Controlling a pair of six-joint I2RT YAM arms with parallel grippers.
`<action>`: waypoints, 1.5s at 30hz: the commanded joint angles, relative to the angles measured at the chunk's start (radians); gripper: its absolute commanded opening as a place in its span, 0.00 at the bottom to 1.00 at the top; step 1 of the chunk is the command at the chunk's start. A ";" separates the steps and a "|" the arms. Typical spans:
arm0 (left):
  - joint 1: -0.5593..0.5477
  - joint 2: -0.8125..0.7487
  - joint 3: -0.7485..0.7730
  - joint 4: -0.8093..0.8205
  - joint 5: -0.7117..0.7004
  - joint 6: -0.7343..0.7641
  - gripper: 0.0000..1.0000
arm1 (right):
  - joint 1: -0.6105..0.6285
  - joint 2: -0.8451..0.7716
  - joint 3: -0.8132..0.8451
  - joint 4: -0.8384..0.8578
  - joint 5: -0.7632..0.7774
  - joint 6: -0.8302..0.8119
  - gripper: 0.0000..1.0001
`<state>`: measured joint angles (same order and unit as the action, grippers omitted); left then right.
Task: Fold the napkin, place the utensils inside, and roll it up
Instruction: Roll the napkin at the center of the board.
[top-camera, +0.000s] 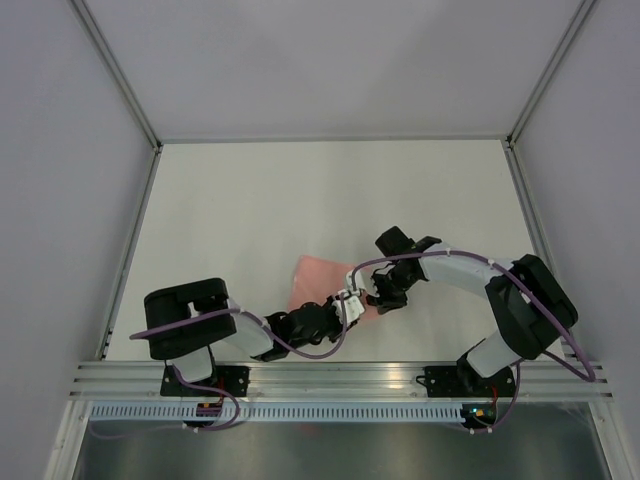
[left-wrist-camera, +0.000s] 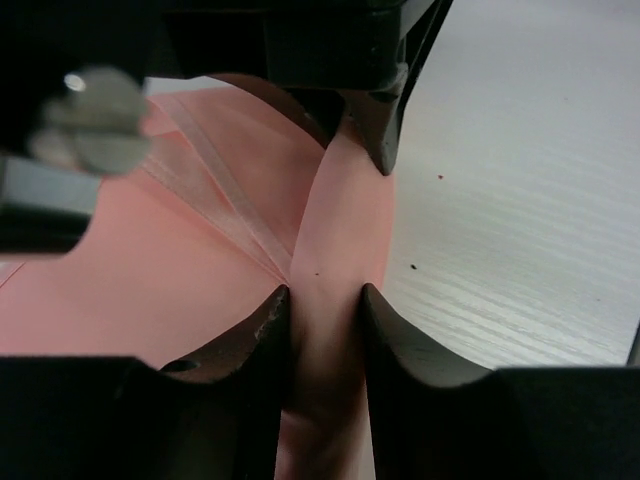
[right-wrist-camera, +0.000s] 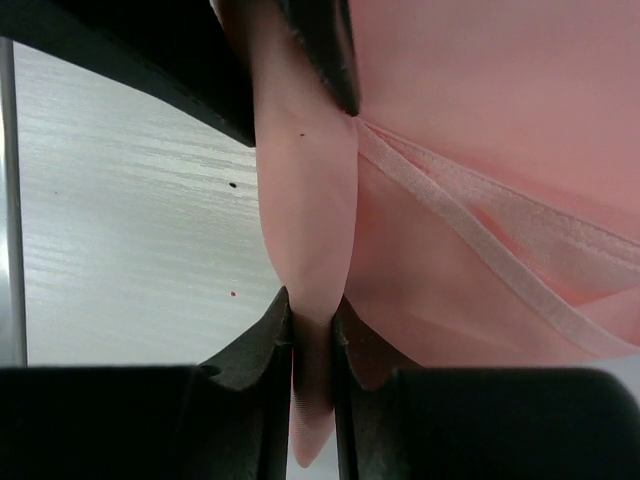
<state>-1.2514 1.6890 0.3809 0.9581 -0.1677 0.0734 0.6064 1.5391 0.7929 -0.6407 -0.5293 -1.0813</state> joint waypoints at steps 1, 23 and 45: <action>-0.011 -0.025 0.038 -0.134 -0.018 0.103 0.40 | 0.016 0.101 0.048 -0.042 0.014 0.024 0.14; -0.086 -0.155 0.105 -0.275 -0.214 0.356 0.47 | 0.016 0.530 0.440 -0.407 0.005 0.069 0.09; -0.218 0.029 0.078 -0.220 -0.385 0.525 0.71 | 0.012 0.717 0.611 -0.485 -0.011 0.129 0.07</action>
<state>-1.4658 1.6783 0.4606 0.7334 -0.5388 0.5579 0.6125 2.1929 1.4029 -1.3155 -0.6731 -0.9237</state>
